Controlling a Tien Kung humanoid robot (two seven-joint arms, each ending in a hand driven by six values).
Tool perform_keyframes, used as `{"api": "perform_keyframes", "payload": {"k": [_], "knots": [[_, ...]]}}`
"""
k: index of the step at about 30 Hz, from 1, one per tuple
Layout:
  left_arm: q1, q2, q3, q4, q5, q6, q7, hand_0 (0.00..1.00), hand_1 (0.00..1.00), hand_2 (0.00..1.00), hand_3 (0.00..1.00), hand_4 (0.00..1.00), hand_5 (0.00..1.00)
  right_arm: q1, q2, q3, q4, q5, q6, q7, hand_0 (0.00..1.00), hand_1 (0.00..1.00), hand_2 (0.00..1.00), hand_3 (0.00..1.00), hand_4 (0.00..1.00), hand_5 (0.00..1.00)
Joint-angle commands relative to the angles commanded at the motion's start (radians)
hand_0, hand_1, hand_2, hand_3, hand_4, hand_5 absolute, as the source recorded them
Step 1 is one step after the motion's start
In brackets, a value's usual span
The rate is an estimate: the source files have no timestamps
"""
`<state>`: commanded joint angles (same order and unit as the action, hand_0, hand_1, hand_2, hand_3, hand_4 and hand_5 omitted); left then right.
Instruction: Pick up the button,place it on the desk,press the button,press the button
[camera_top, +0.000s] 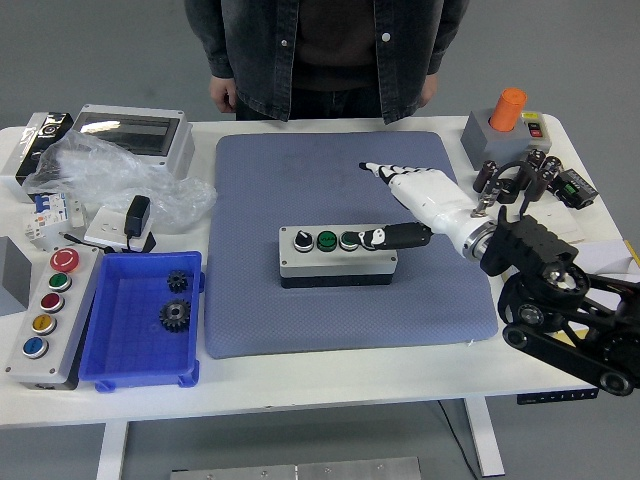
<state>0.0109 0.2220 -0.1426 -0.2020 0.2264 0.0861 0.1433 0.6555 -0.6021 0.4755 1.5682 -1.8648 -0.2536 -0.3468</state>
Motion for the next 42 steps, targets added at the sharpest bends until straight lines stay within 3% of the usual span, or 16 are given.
{"api": "perform_keyframes", "payload": {"k": [2, 3, 8, 9, 14, 15, 20, 21, 26, 27, 42], "knots": [[0.001, 0.001, -0.004, 0.000, 0.002, -0.001, -0.001, 0.665, 0.693, 0.623, 0.633, 0.569, 0.384, -0.034, -0.030, 0.041, 0.043, -0.046, -0.001, -0.022, 0.878, 0.945, 0.998, 0.998, 0.998, 0.891], [0.001, 0.002, -0.005, 0.000, 0.003, -0.001, -0.001, 0.666, 0.693, 0.623, 0.632, 0.567, 0.383, -0.047, -0.045, 0.056, 0.062, -0.067, 0.002, -0.032, 0.904, 0.937, 0.982, 0.997, 0.998, 0.963], [0.004, 0.005, -0.011, 0.002, 0.003, -0.001, -0.002, 0.666, 0.693, 0.623, 0.632, 0.567, 0.383, -0.084, -0.116, 0.083, 0.161, -0.157, 0.047, -0.081, 0.904, 0.937, 0.982, 0.997, 0.998, 0.963], [0.005, 0.005, -0.011, 0.002, 0.002, -0.001, -0.002, 0.666, 0.694, 0.623, 0.633, 0.568, 0.383, -0.088, -0.131, 0.082, 0.182, -0.167, 0.061, -0.091, 0.837, 0.712, 0.687, 0.920, 0.731, 0.498], [0.004, 0.005, -0.015, 0.003, 0.004, -0.002, -0.002, 0.666, 0.694, 0.623, 0.633, 0.568, 0.383, -0.090, -0.168, 0.062, 0.211, -0.159, 0.127, -0.128, 0.837, 0.712, 0.687, 0.920, 0.731, 0.498], [0.003, 0.005, -0.015, 0.003, 0.004, -0.003, -0.003, 0.666, 0.694, 0.623, 0.632, 0.567, 0.384, -0.085, -0.170, 0.050, 0.211, -0.155, 0.148, -0.138, 0.554, 0.468, 0.457, 0.903, 0.515, 0.269], [-0.001, 0.005, -0.013, 0.003, 0.003, -0.004, -0.003, 0.666, 0.694, 0.623, 0.632, 0.567, 0.384, -0.054, -0.157, 0.000, 0.211, -0.126, 0.204, -0.164, 0.554, 0.468, 0.457, 0.903, 0.515, 0.269], [-0.002, 0.005, -0.012, 0.003, 0.002, -0.004, -0.003, 0.666, 0.694, 0.623, 0.633, 0.568, 0.386, -0.046, -0.149, -0.011, 0.211, -0.120, 0.211, -0.167, 0.415, 0.402, 0.299, 0.914, 0.368, 0.129], [-0.004, 0.005, -0.008, 0.004, 0.000, -0.006, -0.003, 0.666, 0.694, 0.623, 0.633, 0.568, 0.386, -0.023, -0.123, -0.045, 0.211, -0.109, 0.213, -0.170, 0.415, 0.402, 0.299, 0.914, 0.368, 0.129], [-0.003, 0.005, -0.008, 0.004, -0.001, -0.006, -0.003, 0.666, 0.695, 0.623, 0.633, 0.569, 0.387, -0.019, -0.119, -0.051, 0.211, -0.106, 0.212, -0.169, 0.400, 0.352, 0.230, 0.916, 0.361, 0.047], [-0.005, 0.002, -0.006, 0.004, 0.001, -0.009, -0.004, 0.666, 0.695, 0.625, 0.633, 0.570, 0.393, 0.011, -0.082, -0.139, 0.190, -0.077, 0.197, -0.158, 0.411, 0.347, 0.218, 0.921, 0.355, 0.002]]}}
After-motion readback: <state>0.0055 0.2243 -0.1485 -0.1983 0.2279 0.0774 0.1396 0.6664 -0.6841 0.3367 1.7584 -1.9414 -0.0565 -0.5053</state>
